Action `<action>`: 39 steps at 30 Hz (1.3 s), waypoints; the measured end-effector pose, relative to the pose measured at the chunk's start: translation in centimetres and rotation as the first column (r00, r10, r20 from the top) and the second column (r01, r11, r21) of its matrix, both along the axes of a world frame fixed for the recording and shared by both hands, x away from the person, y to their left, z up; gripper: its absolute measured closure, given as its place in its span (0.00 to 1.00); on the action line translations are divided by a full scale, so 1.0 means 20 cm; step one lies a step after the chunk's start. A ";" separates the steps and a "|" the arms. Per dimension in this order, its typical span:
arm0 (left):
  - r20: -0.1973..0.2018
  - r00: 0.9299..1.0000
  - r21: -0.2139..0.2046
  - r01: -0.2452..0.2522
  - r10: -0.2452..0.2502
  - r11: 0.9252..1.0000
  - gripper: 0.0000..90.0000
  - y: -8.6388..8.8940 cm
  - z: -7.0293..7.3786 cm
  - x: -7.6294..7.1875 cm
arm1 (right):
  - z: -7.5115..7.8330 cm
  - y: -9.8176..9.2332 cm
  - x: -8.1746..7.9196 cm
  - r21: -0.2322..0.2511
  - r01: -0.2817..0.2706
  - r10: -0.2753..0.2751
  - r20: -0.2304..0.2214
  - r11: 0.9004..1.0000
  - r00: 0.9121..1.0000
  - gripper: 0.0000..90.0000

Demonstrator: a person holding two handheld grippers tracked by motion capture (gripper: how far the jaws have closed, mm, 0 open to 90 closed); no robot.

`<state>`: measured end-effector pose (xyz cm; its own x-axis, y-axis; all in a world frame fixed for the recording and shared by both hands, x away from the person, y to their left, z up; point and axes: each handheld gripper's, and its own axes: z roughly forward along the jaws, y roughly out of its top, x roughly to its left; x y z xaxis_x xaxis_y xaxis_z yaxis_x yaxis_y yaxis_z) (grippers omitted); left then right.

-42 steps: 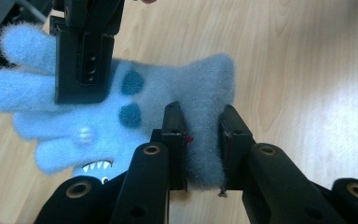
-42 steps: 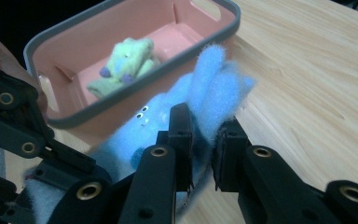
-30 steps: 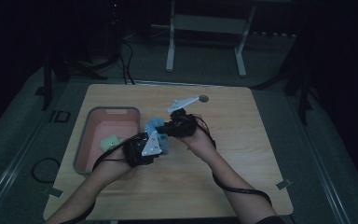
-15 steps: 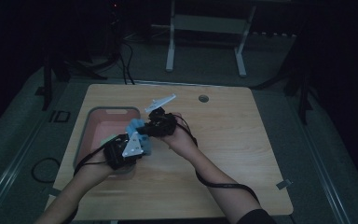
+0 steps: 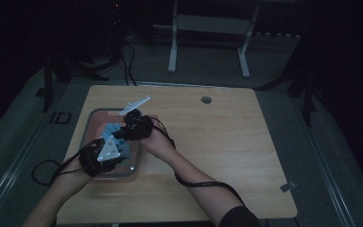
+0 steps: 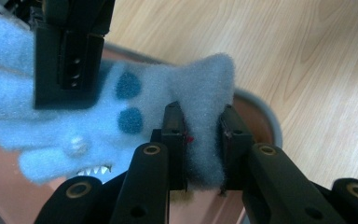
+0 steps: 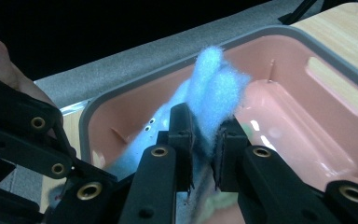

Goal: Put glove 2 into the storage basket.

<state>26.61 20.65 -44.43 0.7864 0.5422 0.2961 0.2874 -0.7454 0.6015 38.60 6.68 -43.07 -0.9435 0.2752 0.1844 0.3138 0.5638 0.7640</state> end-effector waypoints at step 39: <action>-0.141 0.980 -0.055 -0.148 0.139 0.987 0.51 0.07 -0.21 0.15 | -0.19 0.01 0.13 -0.110 0.066 -0.074 -0.065 0.992 0.995 0.45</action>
<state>29.65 22.05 -48.67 0.7293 0.6670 0.1521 0.4715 -0.6511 0.5948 41.15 6.82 -46.94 -0.9074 0.3619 0.2138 0.4050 0.6164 0.6753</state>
